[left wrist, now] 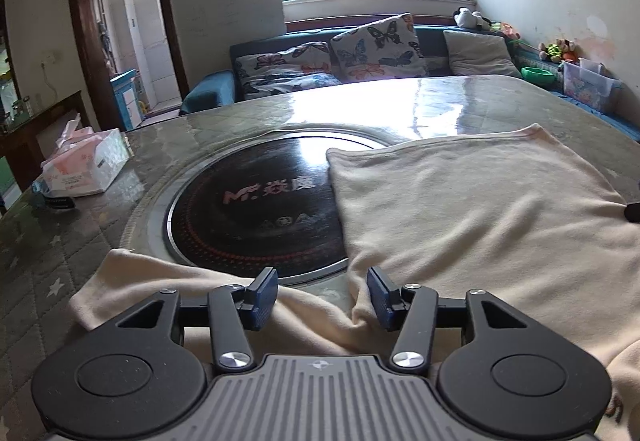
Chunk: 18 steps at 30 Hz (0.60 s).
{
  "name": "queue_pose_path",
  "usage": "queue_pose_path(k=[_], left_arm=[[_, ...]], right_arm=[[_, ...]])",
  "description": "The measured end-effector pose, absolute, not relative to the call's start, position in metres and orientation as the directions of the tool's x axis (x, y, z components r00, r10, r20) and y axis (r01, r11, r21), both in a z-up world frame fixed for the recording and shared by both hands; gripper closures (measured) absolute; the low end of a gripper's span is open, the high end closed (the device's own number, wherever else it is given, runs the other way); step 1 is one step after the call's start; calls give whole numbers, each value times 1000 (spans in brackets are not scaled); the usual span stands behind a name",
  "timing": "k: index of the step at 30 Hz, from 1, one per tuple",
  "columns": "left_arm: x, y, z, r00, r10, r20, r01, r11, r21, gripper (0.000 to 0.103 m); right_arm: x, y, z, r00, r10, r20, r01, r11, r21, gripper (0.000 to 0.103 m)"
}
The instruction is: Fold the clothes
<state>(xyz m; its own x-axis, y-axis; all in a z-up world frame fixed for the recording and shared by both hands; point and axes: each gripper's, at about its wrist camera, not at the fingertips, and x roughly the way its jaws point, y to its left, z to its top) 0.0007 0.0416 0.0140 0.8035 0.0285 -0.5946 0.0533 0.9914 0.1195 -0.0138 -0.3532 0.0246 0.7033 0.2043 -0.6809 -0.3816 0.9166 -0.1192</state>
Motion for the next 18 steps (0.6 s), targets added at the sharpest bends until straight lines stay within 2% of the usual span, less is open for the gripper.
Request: queue_pose_path(k=[5, 12, 18], left_arm=[[-3, 44, 21, 813, 49, -580, 27, 992, 122, 49], [-26, 49, 27, 827, 55, -560, 7, 994, 108, 50], [-38, 79, 24, 809, 160, -565, -113, 987, 118, 49]], right_arm=[[-18, -354, 30, 723, 213, -657, -371, 922, -109, 41], [-43, -340, 39, 704, 296, -645, -463, 880, -102, 39], [-61, -328, 33, 681, 313, -662, -510, 851, -122, 35]])
